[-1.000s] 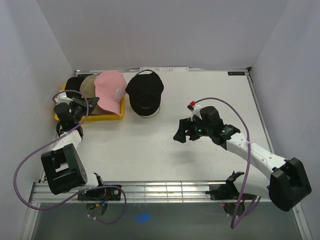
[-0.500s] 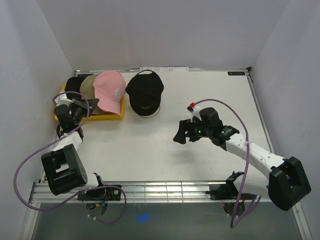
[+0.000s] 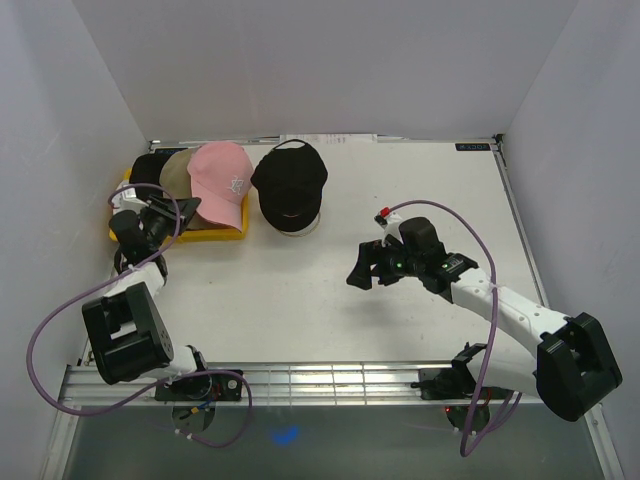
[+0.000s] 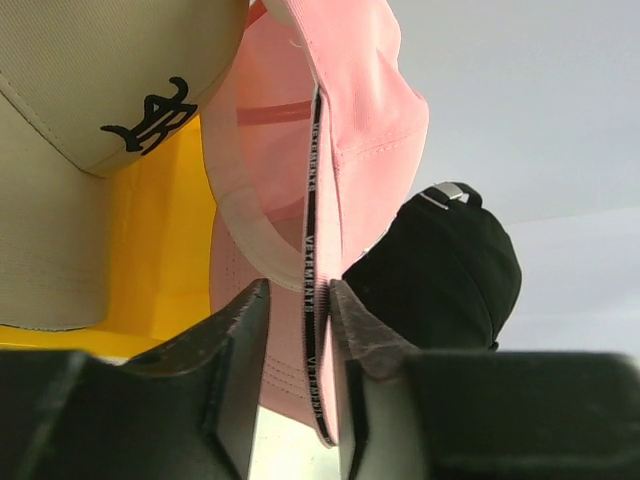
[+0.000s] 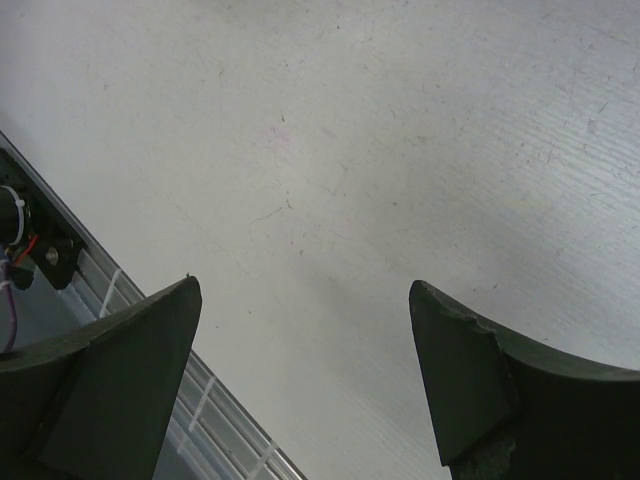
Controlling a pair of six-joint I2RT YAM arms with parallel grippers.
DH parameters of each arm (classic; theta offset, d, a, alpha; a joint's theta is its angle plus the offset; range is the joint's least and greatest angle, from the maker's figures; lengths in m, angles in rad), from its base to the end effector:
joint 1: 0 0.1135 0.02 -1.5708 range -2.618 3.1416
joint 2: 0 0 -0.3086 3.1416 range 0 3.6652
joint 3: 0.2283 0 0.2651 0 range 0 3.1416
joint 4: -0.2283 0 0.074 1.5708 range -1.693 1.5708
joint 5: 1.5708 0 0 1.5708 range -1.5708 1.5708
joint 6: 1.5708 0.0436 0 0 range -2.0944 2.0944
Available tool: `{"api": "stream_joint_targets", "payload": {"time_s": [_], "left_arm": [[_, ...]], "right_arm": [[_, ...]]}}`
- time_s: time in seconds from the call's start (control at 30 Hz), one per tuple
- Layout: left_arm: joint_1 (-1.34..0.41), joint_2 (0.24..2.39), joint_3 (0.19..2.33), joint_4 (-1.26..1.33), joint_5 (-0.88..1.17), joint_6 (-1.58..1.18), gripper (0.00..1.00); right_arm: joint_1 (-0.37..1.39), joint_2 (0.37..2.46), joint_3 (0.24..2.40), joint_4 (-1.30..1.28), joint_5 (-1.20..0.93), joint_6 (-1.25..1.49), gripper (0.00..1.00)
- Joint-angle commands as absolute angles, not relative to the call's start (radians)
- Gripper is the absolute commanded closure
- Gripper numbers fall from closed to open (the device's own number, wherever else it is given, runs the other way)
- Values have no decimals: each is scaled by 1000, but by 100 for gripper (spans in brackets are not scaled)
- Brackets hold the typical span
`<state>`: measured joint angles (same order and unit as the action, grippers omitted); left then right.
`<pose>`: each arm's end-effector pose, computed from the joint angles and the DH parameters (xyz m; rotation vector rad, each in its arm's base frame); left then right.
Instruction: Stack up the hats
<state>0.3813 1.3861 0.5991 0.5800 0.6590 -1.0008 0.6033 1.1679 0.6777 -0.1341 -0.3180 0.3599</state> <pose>0.2831 0.0847 0.2540 -0.7551 1.6897 -1.0221 0.1971 0.1523 0.2613 -0.4656 2.2548 0.8704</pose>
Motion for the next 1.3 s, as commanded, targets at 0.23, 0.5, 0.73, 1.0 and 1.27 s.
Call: {"api": "stream_joint_targets", "payload": {"time_s": [0.23, 0.5, 0.73, 1.0, 1.27], "left_arm": [[376, 1416, 557, 594, 738, -1008, 50], [376, 1450, 565, 621, 756, -1026, 51], [376, 1479, 560, 689, 764, -1081, 59], [376, 1511, 561, 807, 784, -1209, 100], [376, 1565, 597, 1044, 781, -1454, 100]], "right_arm": [[601, 1166, 658, -89, -333, 368, 10], [601, 1172, 647, -80, -336, 371, 10], [603, 1174, 644, -83, -331, 367, 10], [601, 1175, 641, -84, -331, 367, 10], [601, 1178, 655, -100, -328, 359, 10]]}}
